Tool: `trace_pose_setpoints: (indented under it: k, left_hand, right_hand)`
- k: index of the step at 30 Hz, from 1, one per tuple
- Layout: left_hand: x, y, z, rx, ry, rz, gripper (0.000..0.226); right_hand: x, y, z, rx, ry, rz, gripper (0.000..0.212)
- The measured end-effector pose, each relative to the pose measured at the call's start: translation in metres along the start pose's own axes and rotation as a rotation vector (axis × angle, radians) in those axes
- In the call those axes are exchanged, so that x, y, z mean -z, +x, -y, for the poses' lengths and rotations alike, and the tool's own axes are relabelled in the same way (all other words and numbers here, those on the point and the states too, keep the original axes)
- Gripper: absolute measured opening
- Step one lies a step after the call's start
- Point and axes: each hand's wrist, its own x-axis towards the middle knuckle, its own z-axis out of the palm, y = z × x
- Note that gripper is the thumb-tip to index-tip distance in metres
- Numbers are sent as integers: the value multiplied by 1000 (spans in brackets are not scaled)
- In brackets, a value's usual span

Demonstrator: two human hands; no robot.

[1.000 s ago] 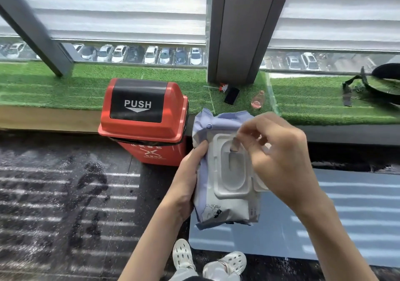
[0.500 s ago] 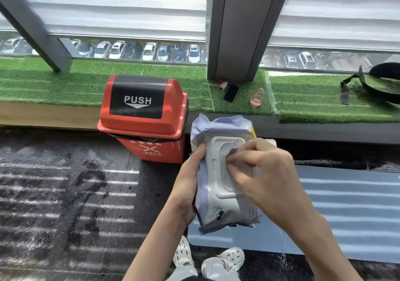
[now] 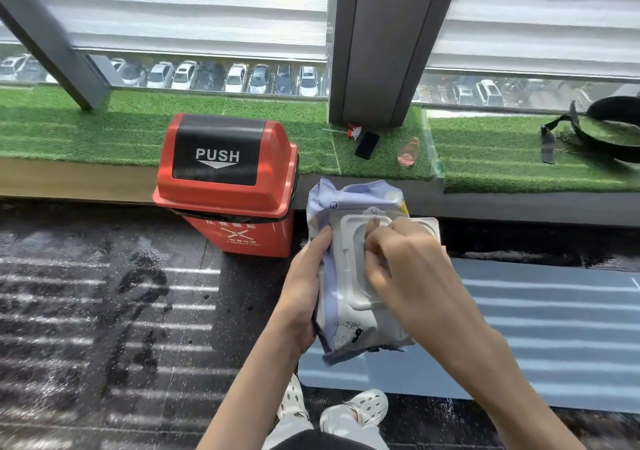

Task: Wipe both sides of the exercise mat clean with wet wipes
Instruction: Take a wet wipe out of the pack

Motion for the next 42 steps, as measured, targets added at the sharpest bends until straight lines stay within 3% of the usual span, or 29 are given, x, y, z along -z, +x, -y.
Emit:
trace_pose_setpoints:
  k: [6, 9, 11, 14, 24, 33, 37, 42]
  left_hand:
    - [-6, -3, -4, 10, -5, 37, 65]
    - [-6, -3, -4, 18, -22, 22, 66]
    - [-3, -3, -4, 30, -44, 26, 66]
    - [1, -2, -4, 34, -62, 33, 68]
    - [0, 0, -6, 57, -142, 69, 62]
    - [-5, -1, -5, 2, -60, 40, 59]
    - [-5, 1, 0, -39, 9, -21, 66]
    - [-4, 0, 1, -41, 19, 4, 51]
  right_hand:
    - [12, -2, -7, -91, 254, 39, 17]
    - [23, -4, -12, -113, 409, -21, 15]
    - [29, -4, -14, -47, 373, -84, 11]
    - [25, -6, -17, 10, 303, -32, 12]
    - [12, -15, -15, -25, 295, 19, 11]
    - [2, 1, -15, 30, 174, -121, 10]
    - [1, 4, -13, 19, 52, -79, 13]
    - [3, 5, -10, 25, 24, -19, 17]
